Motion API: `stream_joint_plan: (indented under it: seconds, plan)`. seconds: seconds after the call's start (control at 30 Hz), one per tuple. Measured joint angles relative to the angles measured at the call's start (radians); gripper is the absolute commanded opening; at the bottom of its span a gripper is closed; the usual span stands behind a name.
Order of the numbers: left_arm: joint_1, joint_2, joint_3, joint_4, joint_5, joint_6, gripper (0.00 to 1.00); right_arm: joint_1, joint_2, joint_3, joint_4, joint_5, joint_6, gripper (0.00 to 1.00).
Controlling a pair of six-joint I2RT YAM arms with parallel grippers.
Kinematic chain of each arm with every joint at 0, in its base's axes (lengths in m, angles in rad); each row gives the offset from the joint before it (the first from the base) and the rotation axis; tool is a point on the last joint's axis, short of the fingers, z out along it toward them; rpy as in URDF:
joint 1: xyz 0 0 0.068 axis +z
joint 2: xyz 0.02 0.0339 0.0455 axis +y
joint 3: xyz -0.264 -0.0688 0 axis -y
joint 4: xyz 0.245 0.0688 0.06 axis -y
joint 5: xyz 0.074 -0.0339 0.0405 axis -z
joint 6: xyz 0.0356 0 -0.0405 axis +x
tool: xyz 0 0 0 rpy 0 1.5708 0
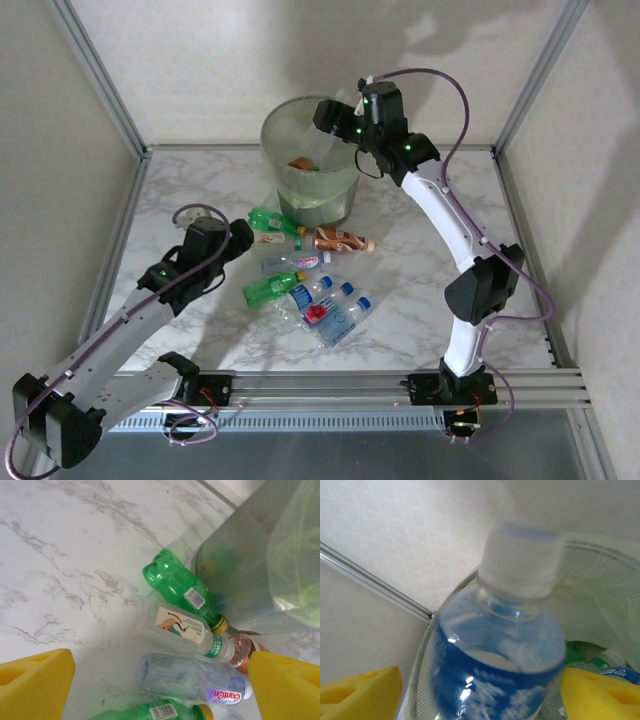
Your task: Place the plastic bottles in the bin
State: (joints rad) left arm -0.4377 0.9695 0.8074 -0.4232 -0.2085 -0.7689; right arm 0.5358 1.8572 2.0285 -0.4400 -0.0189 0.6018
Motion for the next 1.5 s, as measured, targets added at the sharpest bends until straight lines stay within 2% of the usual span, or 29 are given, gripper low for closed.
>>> stream_joint_plan:
  seconds: [0.27, 0.53, 0.67, 0.83, 1.07, 1.5]
  plan:
    - [0.151, 0.107, 0.000, 0.075, 0.150, -0.070, 0.88, 0.018, -0.042, -0.037, -0.021, 0.048, -0.023, 0.84]
    - [0.225, 0.304, 0.012, 0.169, 0.255, -0.172, 0.87, 0.068, -0.322, -0.342, 0.010, 0.094, -0.032, 0.84]
    - [0.258, 0.433, 0.080, 0.203, 0.304, -0.217, 0.86, 0.071, -0.464, -0.501, 0.033, 0.110, -0.014, 0.85]
    - [0.270, 0.553, 0.191, 0.241, 0.349, -0.257, 0.85, 0.071, -0.571, -0.646, 0.036, 0.138, 0.016, 0.84]
    - [0.269, 0.678, 0.263, 0.256, 0.371, -0.294, 0.86, 0.071, -0.612, -0.748, 0.037, 0.154, 0.056, 0.84]
    - [0.268, 0.789, 0.324, 0.248, 0.373, -0.309, 0.87, 0.071, -0.668, -0.793, 0.031, 0.159, 0.079, 0.85]
